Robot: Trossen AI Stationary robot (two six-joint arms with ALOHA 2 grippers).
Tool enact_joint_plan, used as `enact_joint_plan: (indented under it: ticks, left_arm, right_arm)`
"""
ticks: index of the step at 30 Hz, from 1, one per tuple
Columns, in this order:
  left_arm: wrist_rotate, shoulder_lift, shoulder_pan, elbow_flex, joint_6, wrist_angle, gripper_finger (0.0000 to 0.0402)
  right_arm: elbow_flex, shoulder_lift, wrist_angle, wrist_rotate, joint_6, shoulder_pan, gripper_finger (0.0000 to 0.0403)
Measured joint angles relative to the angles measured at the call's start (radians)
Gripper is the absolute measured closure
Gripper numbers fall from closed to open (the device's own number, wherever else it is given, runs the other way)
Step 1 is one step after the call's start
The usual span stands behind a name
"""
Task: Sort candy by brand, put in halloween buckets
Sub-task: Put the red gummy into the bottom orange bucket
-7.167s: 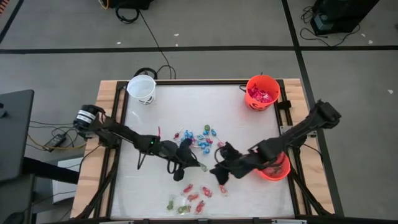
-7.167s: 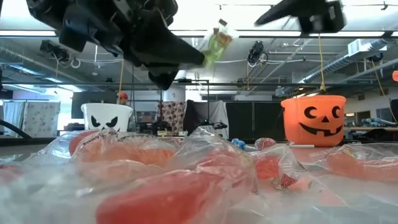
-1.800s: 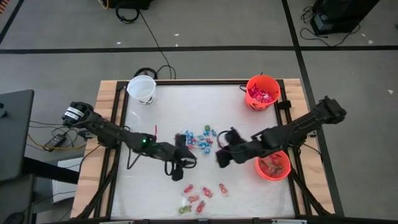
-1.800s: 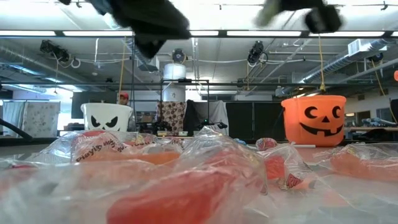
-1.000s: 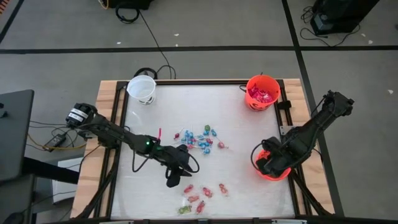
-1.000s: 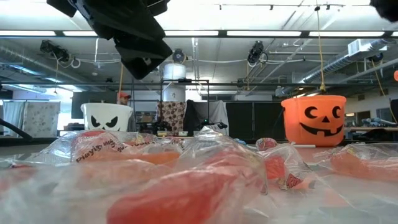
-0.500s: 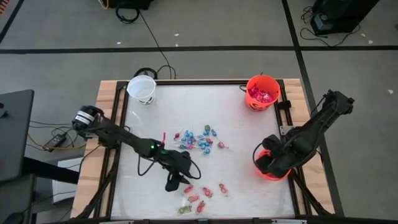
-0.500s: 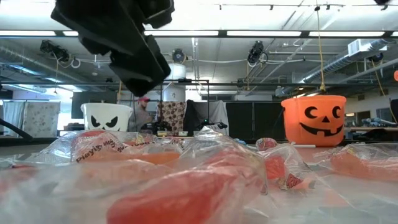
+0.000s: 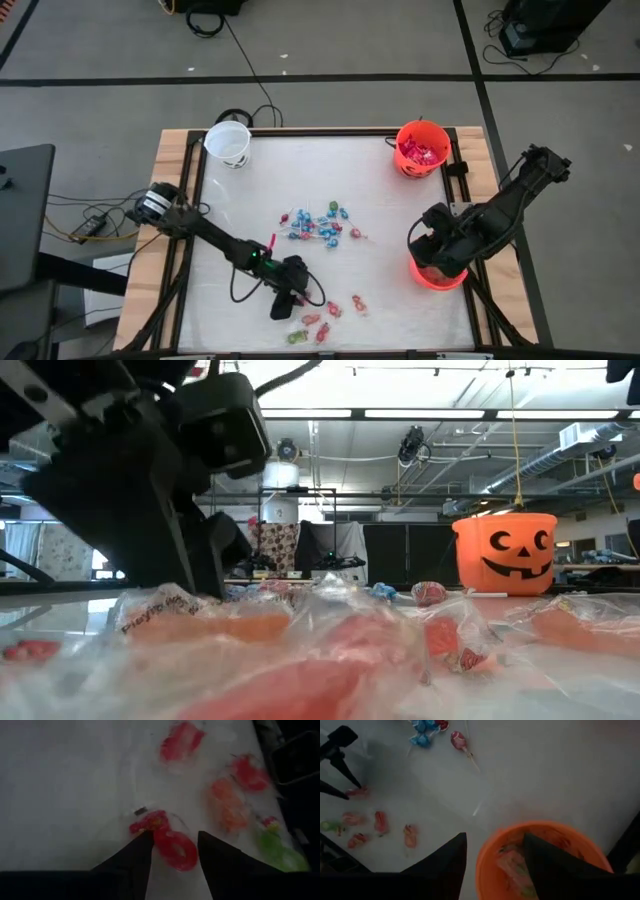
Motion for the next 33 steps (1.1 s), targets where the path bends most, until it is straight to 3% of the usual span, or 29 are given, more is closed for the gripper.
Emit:
enact_joint_plan:
  ticks: [4,9,11,17,22,33]
  left_arm:
    - [-0.052,0.043,-0.002,0.004,-0.036,-0.008,0.0258]
    - [-0.073,0.027,0.009,0.001,-0.058,-0.002,0.0366]
    - [-0.096,0.002,0.024,-0.004,-0.037,0.021,0.0386]
    - [-0.155,-0.145,0.101,-0.003,0.052,0.125,0.0364]
    - [-0.150,-0.238,0.150,-0.005,0.155,0.264,0.0376]
    - [-0.145,-0.310,0.188,-0.004,0.239,0.426,0.0377]
  right_arm:
    - [0.000,0.000,-0.001,0.004,-0.021,-0.023,0.0199]
    - [0.000,0.007,0.029,0.026,-0.037,-0.044,0.0199]
    - [-0.005,0.017,0.090,0.039,-0.073,-0.053,0.0199]
    - [-0.021,0.063,0.381,0.042,-0.299,-0.086,0.0199]
    - [-0.025,0.115,0.670,0.043,-0.492,-0.130,0.0199]
    - [-0.026,0.180,0.966,0.114,-0.576,-0.241,0.0199]
